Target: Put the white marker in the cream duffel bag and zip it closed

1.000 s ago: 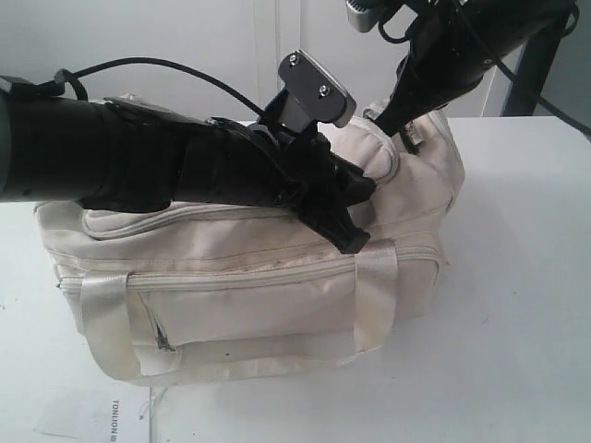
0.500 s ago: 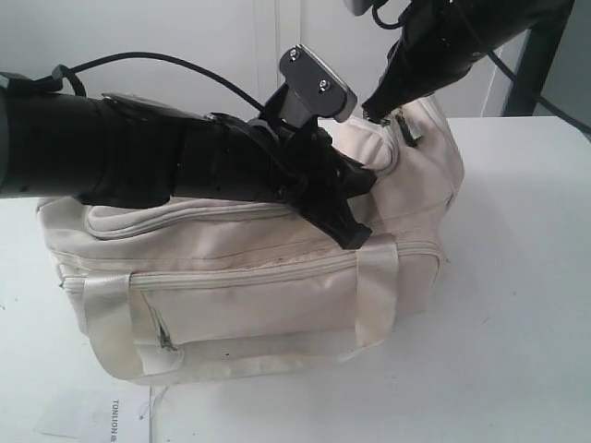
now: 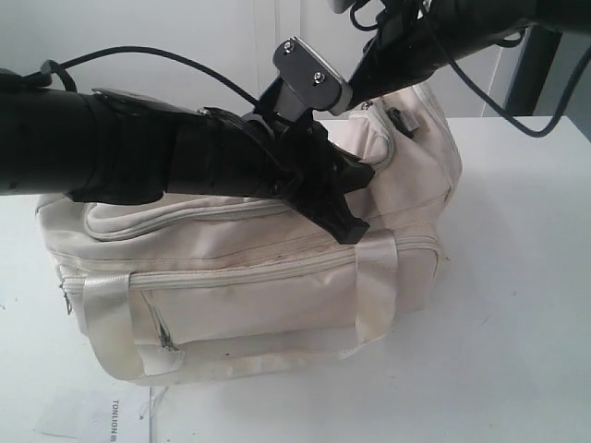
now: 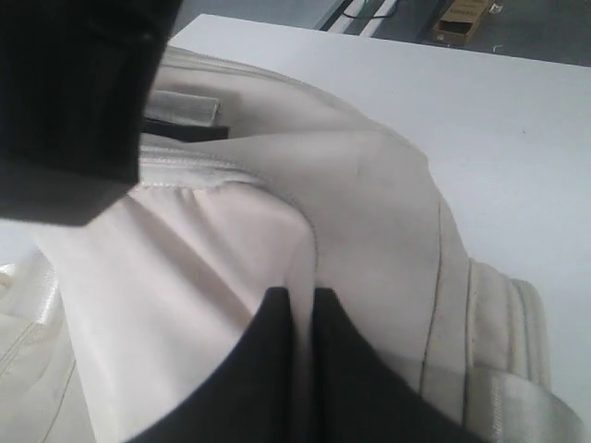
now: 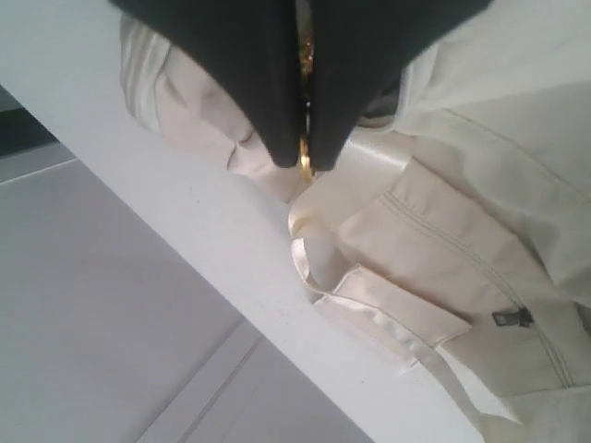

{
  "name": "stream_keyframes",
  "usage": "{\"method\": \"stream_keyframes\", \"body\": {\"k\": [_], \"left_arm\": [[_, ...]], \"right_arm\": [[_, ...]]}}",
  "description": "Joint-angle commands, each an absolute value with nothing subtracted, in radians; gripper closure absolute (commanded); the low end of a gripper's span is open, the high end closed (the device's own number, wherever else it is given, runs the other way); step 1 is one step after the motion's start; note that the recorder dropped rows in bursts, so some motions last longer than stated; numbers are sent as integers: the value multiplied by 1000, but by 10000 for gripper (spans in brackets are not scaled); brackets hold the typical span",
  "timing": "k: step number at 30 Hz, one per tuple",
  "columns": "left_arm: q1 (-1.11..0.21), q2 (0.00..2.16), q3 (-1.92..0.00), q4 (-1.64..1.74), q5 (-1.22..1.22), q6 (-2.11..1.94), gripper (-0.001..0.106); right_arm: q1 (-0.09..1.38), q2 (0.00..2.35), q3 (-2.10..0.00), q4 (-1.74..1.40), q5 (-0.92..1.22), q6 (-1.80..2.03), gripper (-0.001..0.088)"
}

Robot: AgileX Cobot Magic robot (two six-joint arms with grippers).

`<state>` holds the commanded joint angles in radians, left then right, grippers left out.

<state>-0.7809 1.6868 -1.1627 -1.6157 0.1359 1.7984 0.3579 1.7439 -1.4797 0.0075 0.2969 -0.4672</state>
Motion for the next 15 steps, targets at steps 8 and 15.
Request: {"method": "stream_keyframes", "body": {"k": [8,15], "left_arm": [[-781,1687,-1163,-1616,153,1798,1053],[-781,1687,-1163,-1616,151,1798,1053]], "right_arm": [[358,1790,-1481,8,177,-467,868],[354,1844,-1490,8,121,-467,868]]}}
